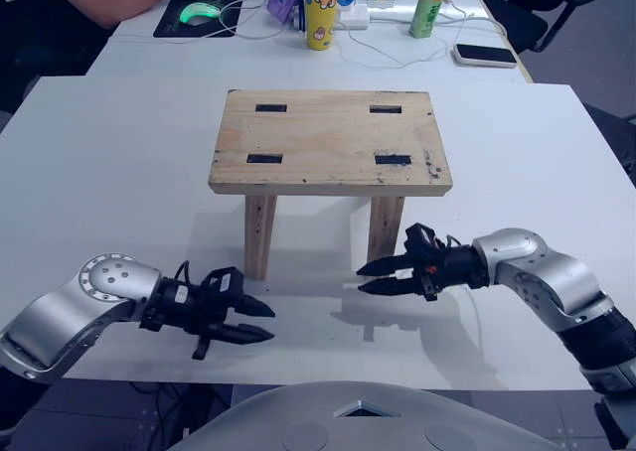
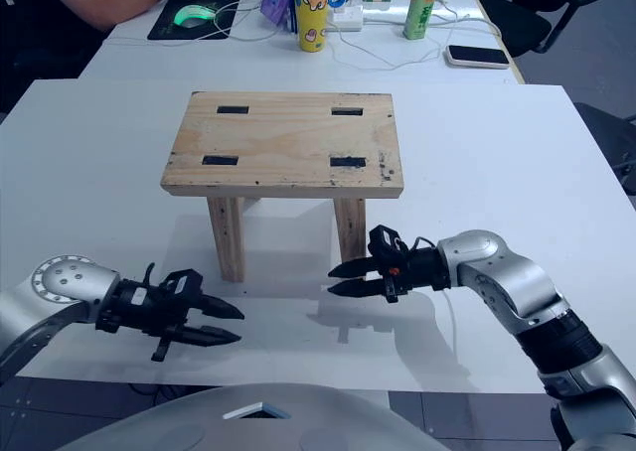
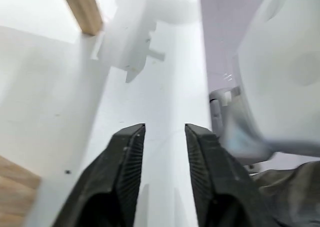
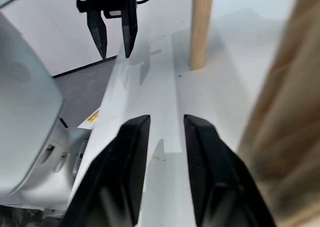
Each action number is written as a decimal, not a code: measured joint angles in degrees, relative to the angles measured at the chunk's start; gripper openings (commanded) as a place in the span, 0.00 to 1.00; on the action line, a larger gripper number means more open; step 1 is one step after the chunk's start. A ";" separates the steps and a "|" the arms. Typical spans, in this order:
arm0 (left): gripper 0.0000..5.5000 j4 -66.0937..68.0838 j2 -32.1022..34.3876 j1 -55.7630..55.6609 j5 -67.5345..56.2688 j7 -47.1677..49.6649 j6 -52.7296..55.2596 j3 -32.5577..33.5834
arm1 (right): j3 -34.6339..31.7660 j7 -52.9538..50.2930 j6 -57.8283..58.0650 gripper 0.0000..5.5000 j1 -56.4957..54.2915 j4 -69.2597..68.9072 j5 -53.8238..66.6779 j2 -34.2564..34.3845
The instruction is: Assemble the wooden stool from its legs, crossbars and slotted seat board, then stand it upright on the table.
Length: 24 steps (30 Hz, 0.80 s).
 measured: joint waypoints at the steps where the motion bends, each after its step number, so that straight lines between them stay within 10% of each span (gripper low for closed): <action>1: 0.14 0.23 -0.84 -0.80 1.34 0.44 -0.56 -0.49 | 0.01 0.25 -0.62 0.09 -0.16 0.44 -1.10 0.50; 12: 0.00 13.66 -13.32 -14.67 19.23 5.36 -6.66 -6.55 | 0.25 2.35 -14.35 0.00 -11.17 17.95 -17.49 8.86; 24: 0.00 62.07 -27.93 -36.93 33.27 12.43 -25.60 -9.32 | 7.75 -20.10 -48.50 0.00 -36.68 64.08 -48.04 20.35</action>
